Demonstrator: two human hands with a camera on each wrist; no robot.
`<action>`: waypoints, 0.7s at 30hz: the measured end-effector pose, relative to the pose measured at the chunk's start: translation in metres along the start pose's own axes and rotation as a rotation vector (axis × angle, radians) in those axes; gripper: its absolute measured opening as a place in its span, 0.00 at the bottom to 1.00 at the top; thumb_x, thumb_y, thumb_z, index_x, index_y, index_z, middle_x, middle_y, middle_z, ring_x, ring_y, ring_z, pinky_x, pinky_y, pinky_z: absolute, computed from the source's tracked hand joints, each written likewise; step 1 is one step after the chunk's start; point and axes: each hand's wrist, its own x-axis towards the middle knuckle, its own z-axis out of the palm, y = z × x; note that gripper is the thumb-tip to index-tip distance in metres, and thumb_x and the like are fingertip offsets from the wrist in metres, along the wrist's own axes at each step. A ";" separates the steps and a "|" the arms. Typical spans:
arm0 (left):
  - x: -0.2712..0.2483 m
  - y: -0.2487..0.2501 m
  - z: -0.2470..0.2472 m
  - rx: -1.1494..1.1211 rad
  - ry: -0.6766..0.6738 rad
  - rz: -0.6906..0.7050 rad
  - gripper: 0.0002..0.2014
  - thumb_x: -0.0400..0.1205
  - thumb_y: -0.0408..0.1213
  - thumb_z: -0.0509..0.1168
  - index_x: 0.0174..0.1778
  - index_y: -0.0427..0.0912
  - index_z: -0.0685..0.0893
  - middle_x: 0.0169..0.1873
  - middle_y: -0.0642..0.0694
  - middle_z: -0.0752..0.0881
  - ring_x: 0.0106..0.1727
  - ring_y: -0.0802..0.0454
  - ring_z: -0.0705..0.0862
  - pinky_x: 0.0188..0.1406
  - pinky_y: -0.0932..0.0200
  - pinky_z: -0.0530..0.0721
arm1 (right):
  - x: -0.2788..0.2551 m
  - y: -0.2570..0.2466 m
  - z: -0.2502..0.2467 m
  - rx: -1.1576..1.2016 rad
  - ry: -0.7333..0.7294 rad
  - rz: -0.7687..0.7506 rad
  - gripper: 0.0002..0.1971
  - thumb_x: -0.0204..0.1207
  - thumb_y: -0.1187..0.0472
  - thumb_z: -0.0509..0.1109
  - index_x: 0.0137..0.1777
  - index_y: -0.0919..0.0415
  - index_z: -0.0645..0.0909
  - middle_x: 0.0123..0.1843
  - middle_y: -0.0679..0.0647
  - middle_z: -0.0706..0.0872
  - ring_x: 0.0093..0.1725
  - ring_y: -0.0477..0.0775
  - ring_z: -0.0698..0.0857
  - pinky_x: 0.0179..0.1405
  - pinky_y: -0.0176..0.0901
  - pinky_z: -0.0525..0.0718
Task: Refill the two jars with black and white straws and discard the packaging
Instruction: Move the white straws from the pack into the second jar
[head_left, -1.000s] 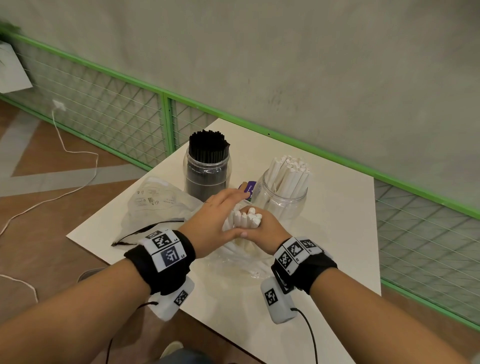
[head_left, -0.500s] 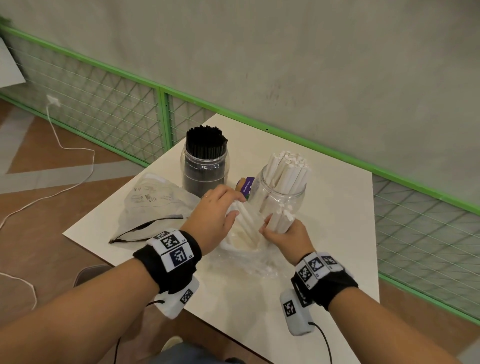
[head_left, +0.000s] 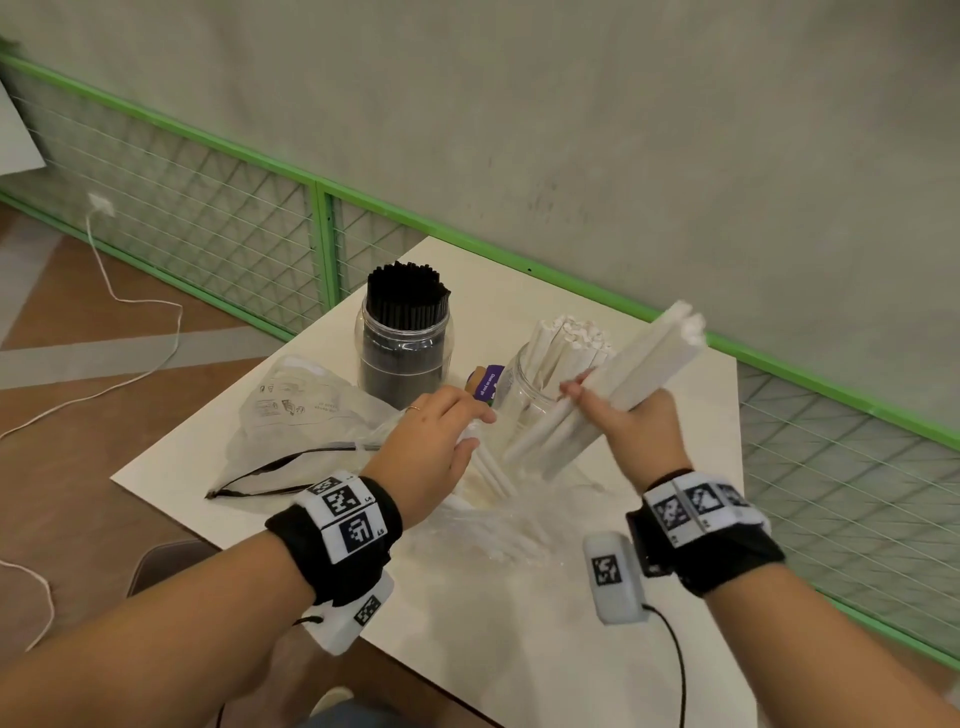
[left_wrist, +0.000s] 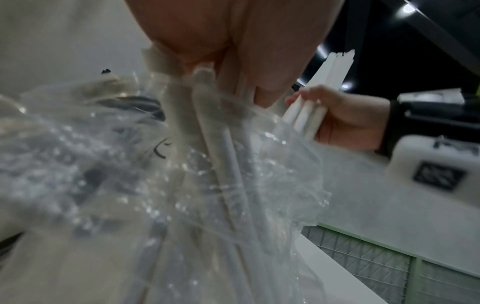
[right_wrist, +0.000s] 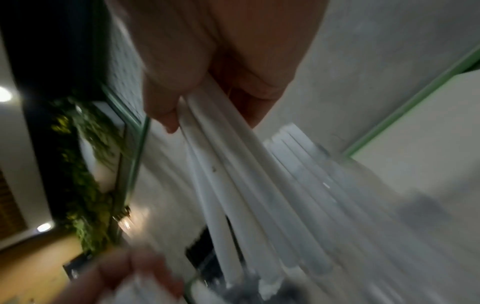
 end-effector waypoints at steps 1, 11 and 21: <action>0.000 0.000 0.000 -0.002 -0.002 -0.004 0.13 0.80 0.32 0.65 0.61 0.47 0.80 0.57 0.50 0.78 0.56 0.50 0.76 0.58 0.61 0.70 | 0.007 -0.013 -0.004 0.021 0.045 -0.037 0.06 0.69 0.62 0.80 0.44 0.62 0.88 0.43 0.56 0.91 0.45 0.49 0.89 0.41 0.31 0.83; 0.001 0.002 -0.001 -0.005 -0.020 -0.014 0.13 0.81 0.33 0.64 0.61 0.48 0.79 0.58 0.51 0.77 0.58 0.51 0.76 0.59 0.62 0.71 | 0.075 -0.025 0.003 -0.083 0.273 -0.031 0.07 0.70 0.56 0.78 0.42 0.57 0.86 0.40 0.53 0.88 0.42 0.52 0.88 0.43 0.44 0.84; 0.001 0.003 -0.002 -0.007 -0.026 -0.020 0.13 0.82 0.33 0.64 0.61 0.48 0.79 0.58 0.52 0.76 0.56 0.53 0.75 0.58 0.64 0.70 | 0.074 0.013 0.021 -0.190 0.201 0.003 0.30 0.66 0.55 0.82 0.66 0.57 0.74 0.57 0.49 0.83 0.54 0.49 0.82 0.53 0.41 0.79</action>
